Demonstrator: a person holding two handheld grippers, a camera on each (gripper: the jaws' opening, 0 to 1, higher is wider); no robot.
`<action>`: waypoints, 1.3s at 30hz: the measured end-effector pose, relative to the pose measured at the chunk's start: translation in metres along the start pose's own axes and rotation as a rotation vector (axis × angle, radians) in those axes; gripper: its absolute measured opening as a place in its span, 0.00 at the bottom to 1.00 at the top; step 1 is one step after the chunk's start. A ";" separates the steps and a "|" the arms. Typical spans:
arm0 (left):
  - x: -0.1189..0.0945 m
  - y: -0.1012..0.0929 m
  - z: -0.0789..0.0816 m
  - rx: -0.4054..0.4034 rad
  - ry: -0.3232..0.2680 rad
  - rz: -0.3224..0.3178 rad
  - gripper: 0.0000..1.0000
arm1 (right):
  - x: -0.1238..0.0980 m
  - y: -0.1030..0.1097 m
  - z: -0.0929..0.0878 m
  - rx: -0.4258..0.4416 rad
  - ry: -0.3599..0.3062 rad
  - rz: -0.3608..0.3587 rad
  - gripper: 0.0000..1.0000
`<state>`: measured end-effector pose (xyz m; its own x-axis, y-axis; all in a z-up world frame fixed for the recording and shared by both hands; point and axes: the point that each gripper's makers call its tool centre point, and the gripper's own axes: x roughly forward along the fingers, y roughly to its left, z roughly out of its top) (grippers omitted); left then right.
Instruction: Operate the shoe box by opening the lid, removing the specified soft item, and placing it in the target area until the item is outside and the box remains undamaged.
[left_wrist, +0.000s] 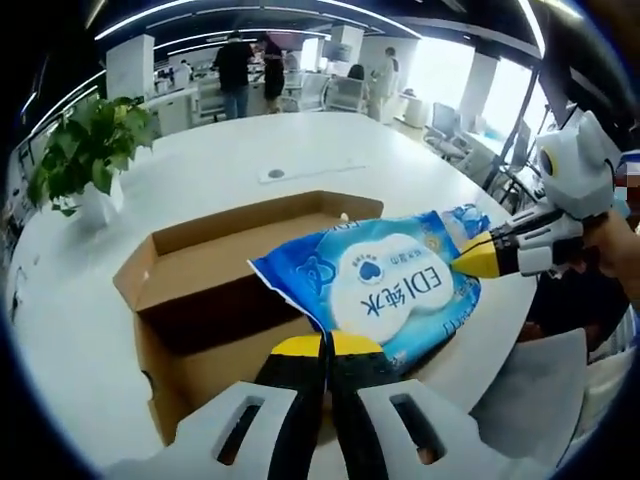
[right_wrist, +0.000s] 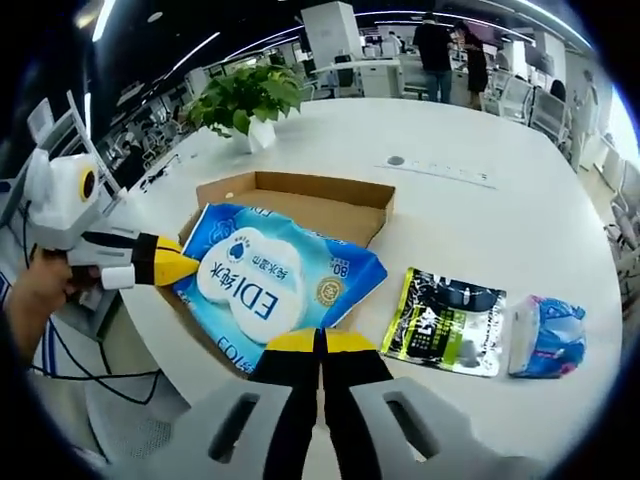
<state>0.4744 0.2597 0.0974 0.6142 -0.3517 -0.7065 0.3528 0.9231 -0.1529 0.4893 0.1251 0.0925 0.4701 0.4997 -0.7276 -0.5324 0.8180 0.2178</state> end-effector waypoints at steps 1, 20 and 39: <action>0.001 -0.002 0.002 0.002 -0.003 -0.002 0.00 | -0.002 -0.002 -0.001 0.002 0.000 -0.002 0.00; 0.032 -0.053 0.024 0.024 -0.015 -0.083 0.00 | -0.030 -0.057 -0.010 0.057 0.001 -0.058 0.00; 0.062 -0.091 0.040 0.036 -0.035 -0.129 0.00 | -0.039 -0.107 -0.020 0.074 0.018 -0.092 0.00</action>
<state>0.5087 0.1481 0.0954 0.5860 -0.4729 -0.6579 0.4551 0.8639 -0.2156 0.5139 0.0122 0.0840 0.5016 0.4167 -0.7581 -0.4335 0.8795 0.1967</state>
